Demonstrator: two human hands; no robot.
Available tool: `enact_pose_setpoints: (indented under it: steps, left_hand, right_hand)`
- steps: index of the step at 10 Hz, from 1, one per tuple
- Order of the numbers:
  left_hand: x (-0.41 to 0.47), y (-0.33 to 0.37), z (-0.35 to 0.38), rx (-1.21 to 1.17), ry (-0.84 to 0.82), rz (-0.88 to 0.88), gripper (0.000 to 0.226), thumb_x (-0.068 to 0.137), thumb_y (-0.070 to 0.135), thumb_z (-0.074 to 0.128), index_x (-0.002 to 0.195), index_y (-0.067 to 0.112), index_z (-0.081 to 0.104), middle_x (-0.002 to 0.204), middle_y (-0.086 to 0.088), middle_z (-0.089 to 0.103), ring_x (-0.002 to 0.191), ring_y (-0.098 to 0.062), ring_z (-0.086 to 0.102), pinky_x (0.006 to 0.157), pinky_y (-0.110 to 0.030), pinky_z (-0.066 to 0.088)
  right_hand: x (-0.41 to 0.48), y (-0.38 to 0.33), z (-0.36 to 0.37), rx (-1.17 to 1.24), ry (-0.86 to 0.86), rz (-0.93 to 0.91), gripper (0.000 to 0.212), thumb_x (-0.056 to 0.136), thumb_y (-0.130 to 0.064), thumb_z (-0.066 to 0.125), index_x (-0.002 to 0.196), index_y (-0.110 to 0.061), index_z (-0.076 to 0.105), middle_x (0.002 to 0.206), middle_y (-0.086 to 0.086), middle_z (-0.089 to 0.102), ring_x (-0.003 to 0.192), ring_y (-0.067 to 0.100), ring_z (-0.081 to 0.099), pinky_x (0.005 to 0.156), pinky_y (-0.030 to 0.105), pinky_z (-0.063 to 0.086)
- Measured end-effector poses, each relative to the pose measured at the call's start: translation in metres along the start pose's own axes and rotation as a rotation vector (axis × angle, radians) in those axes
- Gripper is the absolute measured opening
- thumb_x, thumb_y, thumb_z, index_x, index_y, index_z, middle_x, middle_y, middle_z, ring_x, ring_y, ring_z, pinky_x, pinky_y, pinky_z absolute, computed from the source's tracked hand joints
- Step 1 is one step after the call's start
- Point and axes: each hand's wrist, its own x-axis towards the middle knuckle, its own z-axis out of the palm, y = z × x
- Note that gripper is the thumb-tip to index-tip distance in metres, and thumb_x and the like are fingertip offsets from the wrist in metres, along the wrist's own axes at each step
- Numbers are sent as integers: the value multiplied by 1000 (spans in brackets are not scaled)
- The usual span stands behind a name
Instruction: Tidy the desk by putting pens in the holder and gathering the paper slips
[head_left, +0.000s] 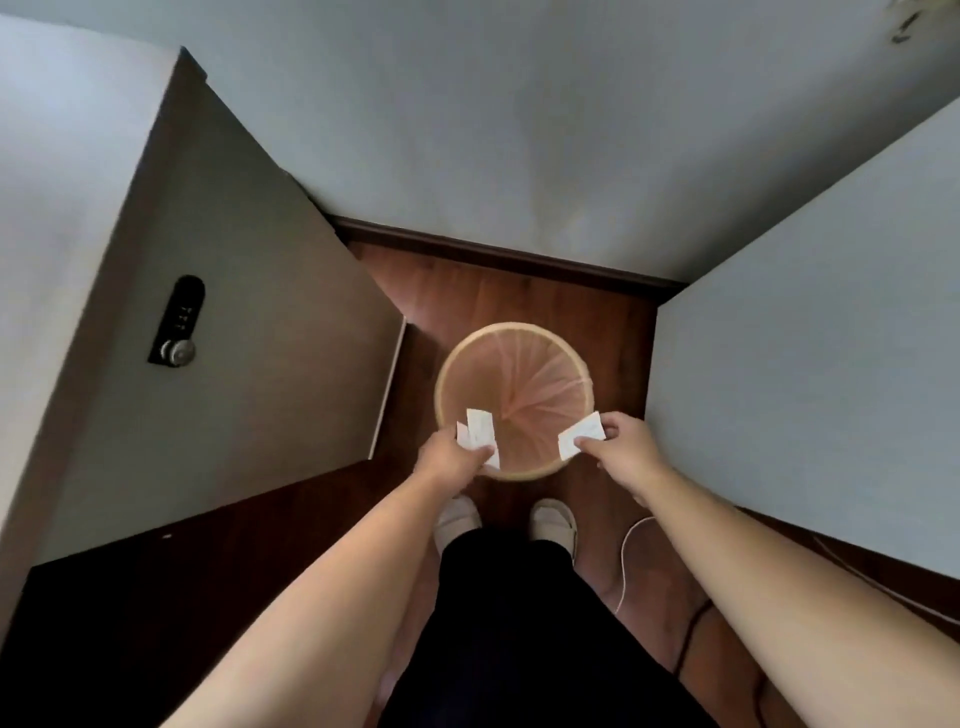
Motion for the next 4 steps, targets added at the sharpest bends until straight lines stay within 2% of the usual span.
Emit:
enact_pose_setpoints:
  steps: [1,2,3,4]
  left_hand:
    - [5,16,-1,55,3,18,68,82,36,69,137,9,40,134,-13,55,121,-29,55,104,-39,45]
    - [-6,25,-7,127,-14,23,70,83,41,65,140,13,36,136,-12,53,122,-27,53,99,-32,43]
    - [-24,29,-16,223,-1,68,55,84,38,64,131,16,47,128,-9,59,115,-24,57,92,-30,44]
    - [-47,37,-29,327,70,150,49,82,36,64,125,16,51,123,-7,62,112,-24,58,90,-30,46]
  right_hand:
    - [7,-14,-7,66,-21,20,65,74,-23,76,131,-10,47,127,11,60,111,27,61,99,42,49]
    - [-5,-15,-18,-6,-28,-30,49,74,-21,76,119,-13,58,117,9,64,109,20,61,89,29,46]
    - [-19,-15,-26,-74,-51,-52,29,76,-18,74,103,-13,65,102,8,69,101,22,64,84,27,45]
    - [-41,-33,-35,-133,-49,-108,19,78,-17,71,97,-13,67,97,7,70,95,22,65,79,26,44]
